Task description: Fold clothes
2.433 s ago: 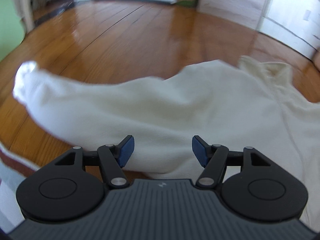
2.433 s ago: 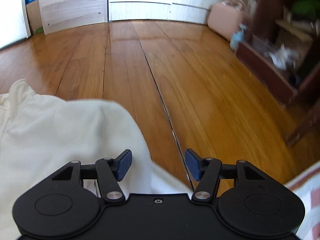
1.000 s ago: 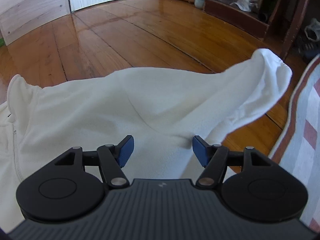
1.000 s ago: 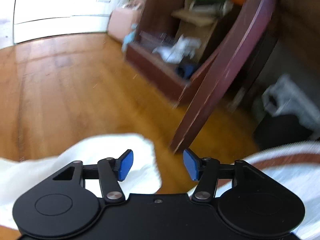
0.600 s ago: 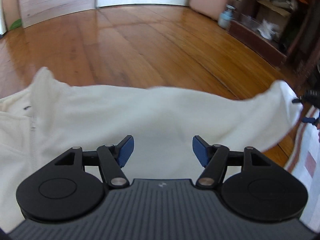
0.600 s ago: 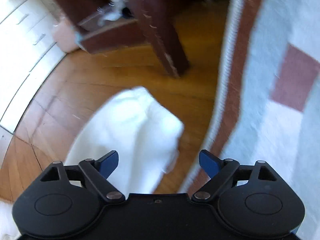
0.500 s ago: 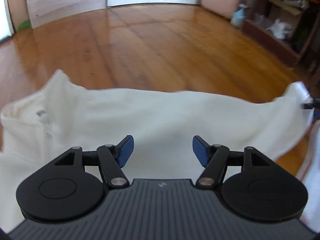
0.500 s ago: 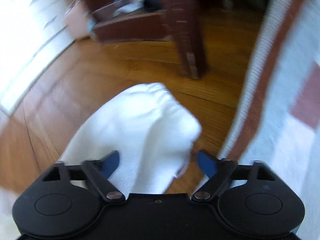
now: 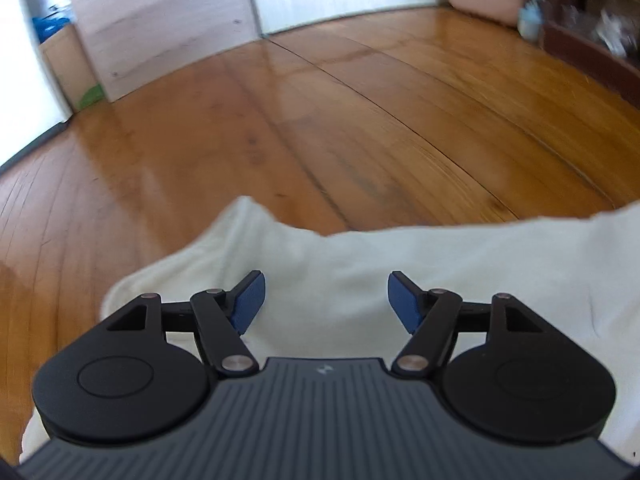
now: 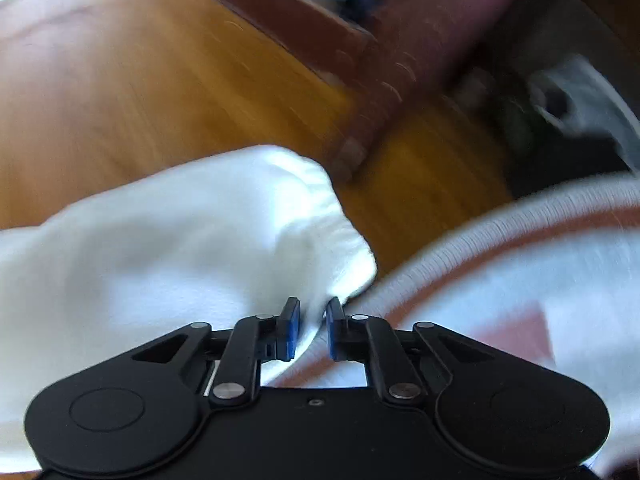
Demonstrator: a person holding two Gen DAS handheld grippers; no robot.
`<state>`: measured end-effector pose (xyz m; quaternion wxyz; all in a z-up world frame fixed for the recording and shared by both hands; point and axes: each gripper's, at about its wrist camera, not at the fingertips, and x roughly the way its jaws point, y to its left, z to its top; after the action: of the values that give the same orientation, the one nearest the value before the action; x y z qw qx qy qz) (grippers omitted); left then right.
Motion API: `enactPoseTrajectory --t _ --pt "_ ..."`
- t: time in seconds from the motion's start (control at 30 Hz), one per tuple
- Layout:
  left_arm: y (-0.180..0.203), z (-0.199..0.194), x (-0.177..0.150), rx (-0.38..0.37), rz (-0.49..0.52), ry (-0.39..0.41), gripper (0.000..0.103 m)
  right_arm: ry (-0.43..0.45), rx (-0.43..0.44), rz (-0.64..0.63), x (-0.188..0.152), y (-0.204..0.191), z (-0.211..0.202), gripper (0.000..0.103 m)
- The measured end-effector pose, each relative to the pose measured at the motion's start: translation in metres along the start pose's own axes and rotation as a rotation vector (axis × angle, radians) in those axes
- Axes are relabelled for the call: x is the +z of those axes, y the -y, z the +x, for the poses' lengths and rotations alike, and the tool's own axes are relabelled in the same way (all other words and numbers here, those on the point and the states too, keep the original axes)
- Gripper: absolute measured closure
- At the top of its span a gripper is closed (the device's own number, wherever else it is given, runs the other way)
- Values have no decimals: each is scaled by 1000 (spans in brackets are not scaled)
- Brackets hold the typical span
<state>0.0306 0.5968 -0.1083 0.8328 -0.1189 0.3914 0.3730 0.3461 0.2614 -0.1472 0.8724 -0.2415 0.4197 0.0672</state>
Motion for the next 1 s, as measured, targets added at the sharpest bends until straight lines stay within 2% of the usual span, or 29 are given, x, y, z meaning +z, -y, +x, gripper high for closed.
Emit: enactPoseTrajectory --t 0.03,0.1,0.2,0.23,0.37,0.43,0.47,0.5,0.53,0.57,0.67,0.73,0.8,0.83,0.87,0.9,0.93,0.97,1.0 --pt "-11 -3 1 3 -25 11 35 48 -28 26 -3 0 -10 62" --pt "-38 -9 4 39 -75 27 35 178 -60 37 -4 -7 -37 59" --pt "-79 -15 6 87 -119 25 34 344 13 11 3 -31 -80 57" --pt "-93 -15 6 86 -140 15 34 370 101 -14 7 -45 -94 57" --pt "-138 -11 -2 37 -201 -58 34 376 563 -183 26 -116 -139 52" --pt "-151 -8 -11 3 -225 -76 34 306 777 -299 30 -161 -155 42" --pt "-154 -7 -15 -19 -237 -81 33 259 873 -362 31 -185 -162 34" --pt "-156 -5 -18 -42 -243 -88 33 214 939 -433 30 -208 -168 34" --pt "-159 -3 -22 -65 -249 -94 33 209 953 -523 24 -230 -176 34" --pt "-160 -1 -25 -86 -251 -101 31 229 930 -630 14 -252 -187 33" --pt "-153 10 -30 -113 -204 -122 30 349 811 -927 -4 -296 -200 33" --pt "-148 17 -33 -129 -172 -134 25 345 775 -975 -8 -310 -197 33" --pt "-142 28 -33 -117 -148 -128 24 245 792 -955 8 -317 -179 33" --pt "-139 31 -33 -110 -138 -120 31 188 814 -920 17 -319 -166 33" --pt "-136 29 -32 -110 -118 -100 56 127 839 -872 20 -317 -157 33" --pt "-132 27 -32 -110 -99 -80 70 74 872 -822 21 -313 -150 44" --pt "-127 23 -31 -104 -71 -49 88 36 912 -770 22 -310 -147 66" --pt "-119 8 -31 -74 -9 24 88 26 946 -730 23 -307 -147 94" --pt "-111 -6 -31 -38 48 94 88 85 976 -707 23 -302 -154 94"
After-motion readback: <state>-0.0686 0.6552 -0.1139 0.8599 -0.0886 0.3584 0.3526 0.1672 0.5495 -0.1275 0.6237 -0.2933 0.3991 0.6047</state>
